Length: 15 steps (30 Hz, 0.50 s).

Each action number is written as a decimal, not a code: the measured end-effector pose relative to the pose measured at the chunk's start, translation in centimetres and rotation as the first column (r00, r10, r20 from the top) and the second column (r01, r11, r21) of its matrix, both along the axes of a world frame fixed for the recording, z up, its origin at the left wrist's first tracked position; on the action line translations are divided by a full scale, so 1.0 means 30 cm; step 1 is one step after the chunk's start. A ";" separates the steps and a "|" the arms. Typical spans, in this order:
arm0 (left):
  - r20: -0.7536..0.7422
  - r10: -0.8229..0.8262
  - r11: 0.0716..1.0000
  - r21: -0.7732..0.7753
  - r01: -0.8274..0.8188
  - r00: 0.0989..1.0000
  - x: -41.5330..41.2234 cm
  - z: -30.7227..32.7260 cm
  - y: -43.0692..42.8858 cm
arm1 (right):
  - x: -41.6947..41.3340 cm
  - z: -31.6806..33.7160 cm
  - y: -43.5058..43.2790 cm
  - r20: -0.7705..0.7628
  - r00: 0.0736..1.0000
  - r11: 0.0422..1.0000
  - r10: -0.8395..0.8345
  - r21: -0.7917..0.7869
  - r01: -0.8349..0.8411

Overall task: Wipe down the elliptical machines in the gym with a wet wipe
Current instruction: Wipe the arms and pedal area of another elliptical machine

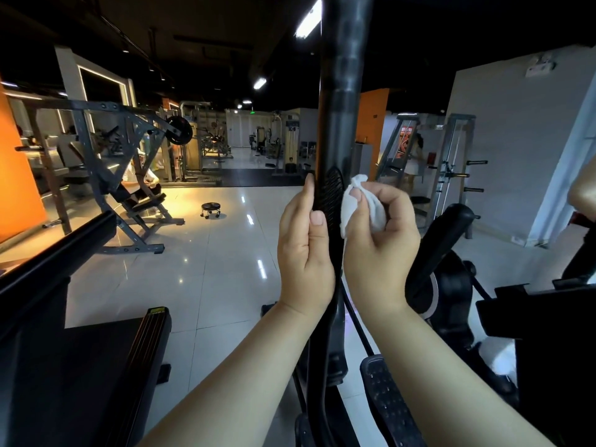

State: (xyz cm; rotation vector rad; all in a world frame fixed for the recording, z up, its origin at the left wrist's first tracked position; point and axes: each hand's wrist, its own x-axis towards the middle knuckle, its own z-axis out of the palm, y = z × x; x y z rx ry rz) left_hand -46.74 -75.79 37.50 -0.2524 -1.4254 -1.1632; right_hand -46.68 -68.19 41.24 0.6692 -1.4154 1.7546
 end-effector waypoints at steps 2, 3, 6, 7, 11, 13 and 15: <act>-0.010 0.000 1.000 -0.001 0.000 1.000 -0.003 0.000 -0.002 | 0.013 -0.001 0.003 -0.151 0.987 0.995 -0.049 0.073 0.061; -0.009 -0.006 1.000 0.005 0.006 1.000 -0.004 -0.002 0.000 | 0.014 0.005 0.001 -0.207 0.975 0.989 -0.076 0.107 0.100; -0.010 -0.038 0.999 0.036 0.038 0.999 -0.002 0.007 0.000 | 0.014 0.025 -0.015 -0.287 0.954 0.978 -0.089 0.158 0.139; -0.015 -0.041 0.998 0.036 0.042 0.999 -0.003 0.007 -0.003 | 0.007 0.022 -0.016 -0.344 0.935 0.969 -0.089 0.188 0.162; -0.020 -0.082 0.996 0.029 0.082 0.996 -0.008 0.007 -0.006 | -0.033 0.003 0.012 -0.545 0.831 0.914 -0.109 0.275 0.300; -0.018 -0.036 0.998 0.040 0.037 0.999 -0.014 0.000 -0.005 | -0.037 0.016 0.016 -0.478 0.872 0.940 -0.106 0.237 0.244; 0.010 -0.028 0.999 0.031 0.028 1.000 -0.015 -0.012 -0.009 | -0.020 0.020 0.002 -0.430 0.896 0.955 -0.109 0.204 0.214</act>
